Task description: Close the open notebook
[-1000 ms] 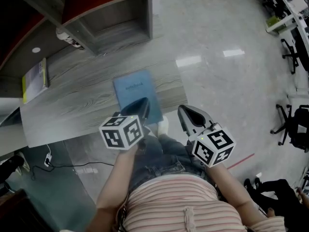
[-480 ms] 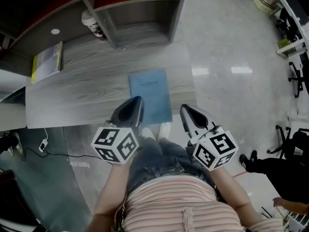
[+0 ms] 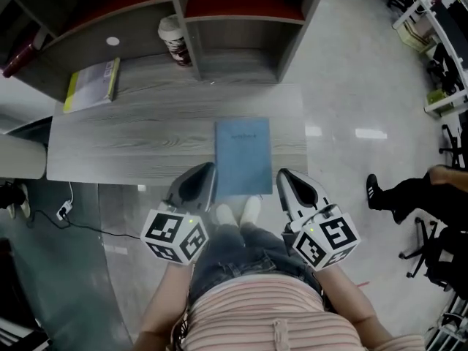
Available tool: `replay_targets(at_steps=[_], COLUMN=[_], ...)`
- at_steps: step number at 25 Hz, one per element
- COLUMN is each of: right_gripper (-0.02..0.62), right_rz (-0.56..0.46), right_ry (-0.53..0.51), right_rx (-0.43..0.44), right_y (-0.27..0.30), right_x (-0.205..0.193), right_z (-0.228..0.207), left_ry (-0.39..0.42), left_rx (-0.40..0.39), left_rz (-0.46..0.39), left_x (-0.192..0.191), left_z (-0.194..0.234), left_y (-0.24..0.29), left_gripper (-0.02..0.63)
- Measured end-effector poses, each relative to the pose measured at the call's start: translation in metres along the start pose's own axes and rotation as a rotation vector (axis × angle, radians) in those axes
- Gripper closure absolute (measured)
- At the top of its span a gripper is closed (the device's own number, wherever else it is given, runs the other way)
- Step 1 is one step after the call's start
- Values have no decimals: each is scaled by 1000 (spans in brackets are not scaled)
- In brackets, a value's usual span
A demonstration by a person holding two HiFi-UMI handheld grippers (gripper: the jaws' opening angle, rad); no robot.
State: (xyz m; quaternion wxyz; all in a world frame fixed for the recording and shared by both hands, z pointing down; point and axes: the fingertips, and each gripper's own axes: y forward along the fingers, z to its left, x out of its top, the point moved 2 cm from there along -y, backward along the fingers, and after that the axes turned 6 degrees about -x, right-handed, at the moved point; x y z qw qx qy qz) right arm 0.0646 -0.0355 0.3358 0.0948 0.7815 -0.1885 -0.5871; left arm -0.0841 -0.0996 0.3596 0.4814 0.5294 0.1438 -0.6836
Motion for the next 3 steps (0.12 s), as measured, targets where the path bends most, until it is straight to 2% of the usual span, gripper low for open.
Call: replay_targets(at_steps=[3], right_gripper=[588], right_rz=[-14], right_ry=[-5], right_rx=[5], right_y=[-4], right_x=[1], right_z=[7], left_ry=[25], left_rx=[9], left_rz=[-13], left_x=[3], left_z=[0], left_y=[-11], left_gripper=[594])
